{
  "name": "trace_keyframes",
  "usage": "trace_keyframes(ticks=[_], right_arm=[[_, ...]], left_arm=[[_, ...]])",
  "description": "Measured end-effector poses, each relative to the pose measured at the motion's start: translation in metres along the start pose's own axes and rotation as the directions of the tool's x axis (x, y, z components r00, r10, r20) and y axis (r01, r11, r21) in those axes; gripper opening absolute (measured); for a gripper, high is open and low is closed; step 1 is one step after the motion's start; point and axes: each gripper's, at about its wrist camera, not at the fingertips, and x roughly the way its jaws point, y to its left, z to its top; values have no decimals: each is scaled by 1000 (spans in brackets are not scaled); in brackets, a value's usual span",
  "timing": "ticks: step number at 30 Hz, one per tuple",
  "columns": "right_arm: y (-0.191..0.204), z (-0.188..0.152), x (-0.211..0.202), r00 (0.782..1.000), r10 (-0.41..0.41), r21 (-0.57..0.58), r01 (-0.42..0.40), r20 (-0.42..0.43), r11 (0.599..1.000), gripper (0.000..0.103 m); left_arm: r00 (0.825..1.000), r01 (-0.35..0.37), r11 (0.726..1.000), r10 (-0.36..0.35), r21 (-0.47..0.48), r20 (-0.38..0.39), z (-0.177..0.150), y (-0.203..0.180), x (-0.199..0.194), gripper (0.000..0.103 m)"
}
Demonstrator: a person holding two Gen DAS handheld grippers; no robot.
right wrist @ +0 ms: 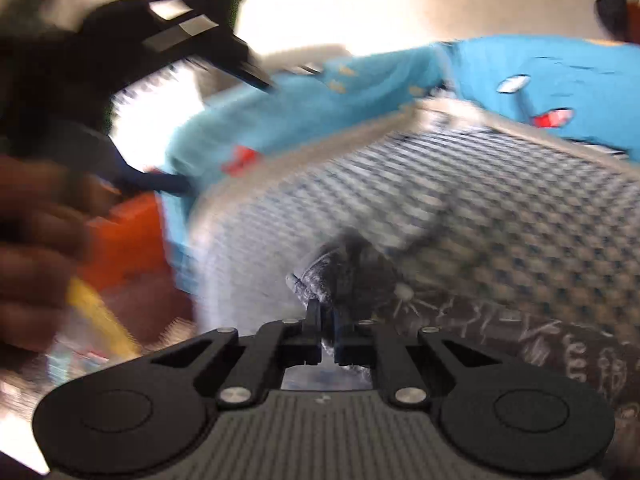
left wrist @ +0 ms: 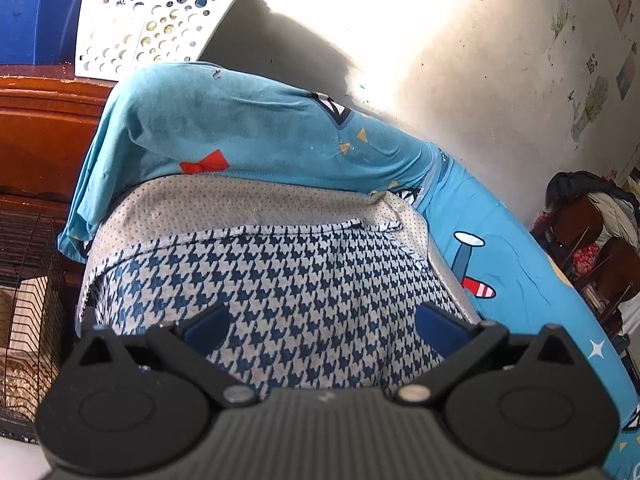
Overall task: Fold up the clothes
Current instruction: 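Grasp the sleeve cuff with the right gripper and lift it, then carry the held sleeve cuff across the fleece body with the right gripper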
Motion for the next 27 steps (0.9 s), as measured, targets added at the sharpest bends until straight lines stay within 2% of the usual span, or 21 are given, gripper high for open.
trace_keyframes(ticks=[3,6,8,11,14,17,19,22,24,27], right_arm=[[5,-1,8,998,52,18,-51,-40,999,13],[1,-6,12,991,87,61,-81,-106,995,23],[-1,-9,4,989,105,68,-99,-103,993,32],[-10,-8,-14,993,81,93,-73,-86,993,35],[-24,-1,-39,998,-12,77,16,-61,997,35],[-48,8,-59,987,-154,61,157,-49,986,35],[-67,13,-70,968,-246,43,248,-48,968,36],[-97,15,-80,917,-392,17,394,-70,919,41],[-114,16,-83,893,-441,2,443,-85,896,41],[-134,17,-84,869,-479,-14,481,-121,877,41]], left_arm=[[999,-21,999,21,33,30,2,-4,-4,103],[1000,-20,998,19,53,25,1,-7,-3,103],[1000,-14,998,14,56,14,-1,-9,-1,103],[1000,-8,998,8,59,3,-3,-11,1,103],[1000,-3,998,3,65,-5,-5,-12,2,103],[1000,11,998,-9,67,-21,-9,-16,3,103],[999,19,997,-16,71,-34,-11,-19,4,103],[998,32,996,-28,86,-47,-15,-25,5,103],[998,41,994,-36,97,-54,-18,-30,6,103],[997,55,992,-47,111,-68,-22,-36,7,103]])
